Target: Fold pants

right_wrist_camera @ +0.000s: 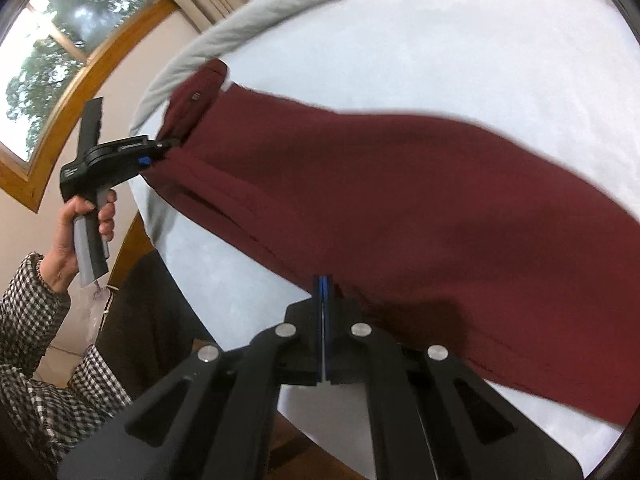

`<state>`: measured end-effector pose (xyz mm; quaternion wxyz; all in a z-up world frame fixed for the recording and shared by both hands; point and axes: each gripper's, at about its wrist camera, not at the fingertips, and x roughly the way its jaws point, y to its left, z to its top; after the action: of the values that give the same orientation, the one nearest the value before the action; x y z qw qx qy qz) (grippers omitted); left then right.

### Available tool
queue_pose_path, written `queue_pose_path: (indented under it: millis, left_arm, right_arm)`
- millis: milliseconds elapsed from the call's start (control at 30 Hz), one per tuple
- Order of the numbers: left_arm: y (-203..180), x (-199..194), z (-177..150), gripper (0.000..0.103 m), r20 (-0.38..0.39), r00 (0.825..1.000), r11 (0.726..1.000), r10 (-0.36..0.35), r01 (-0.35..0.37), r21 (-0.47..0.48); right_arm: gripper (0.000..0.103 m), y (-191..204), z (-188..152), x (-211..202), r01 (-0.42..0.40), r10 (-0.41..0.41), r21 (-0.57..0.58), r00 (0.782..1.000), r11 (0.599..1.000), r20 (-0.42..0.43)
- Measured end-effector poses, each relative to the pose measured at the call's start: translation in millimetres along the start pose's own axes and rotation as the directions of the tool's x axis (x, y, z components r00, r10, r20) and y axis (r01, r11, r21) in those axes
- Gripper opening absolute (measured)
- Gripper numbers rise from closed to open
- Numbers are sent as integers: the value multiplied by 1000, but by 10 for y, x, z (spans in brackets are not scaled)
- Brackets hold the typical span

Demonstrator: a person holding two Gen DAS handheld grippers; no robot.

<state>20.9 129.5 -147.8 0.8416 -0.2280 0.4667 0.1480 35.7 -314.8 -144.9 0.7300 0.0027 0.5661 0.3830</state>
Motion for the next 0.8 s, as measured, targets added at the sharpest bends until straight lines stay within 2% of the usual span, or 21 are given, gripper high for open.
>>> queue_pose_path:
  millis: [67,167,233,333,500,567,700,800]
  left_arm:
    - [36,137,-118,22,-39,998,999,39,-38,17]
    - [47,216,-187,24,-35,998,998,54,-52,35]
    - [39,163,-159,24,-26,999,999,33,-32,29]
    - [91,54,-168,24,-13,1000,1000,-10,10,-1]
    - [158,-112,-269,24,34,999,998,-29,27,50]
    - [207,-65,-280,24,21,999,998,-25,23,55]
    - [236,117,-293,31,-29,999,999,-26,27,34]
    - [304,34,-247,36,-40,997,998,-65,66,5]
  right_arm:
    - [0,-46,-3,71,-5,5,36,1000,999,-16]
    - [4,-48,58,13,-93,89,85,995,992,44]
    - [7,66,187,-19,-129,124,67,989,989,77]
    - [17,247,366,83,-144,142,21,987,989,70]
    - [17,459,634,435,-174,174,12,985,985,19]
    - [17,510,663,586,-161,161,17,987,987,-20]
    - [17,676,442,1024,-103,94,-39,975,994,-200]
    - [17,677,432,1015,-113,107,-18,977,993,-185]
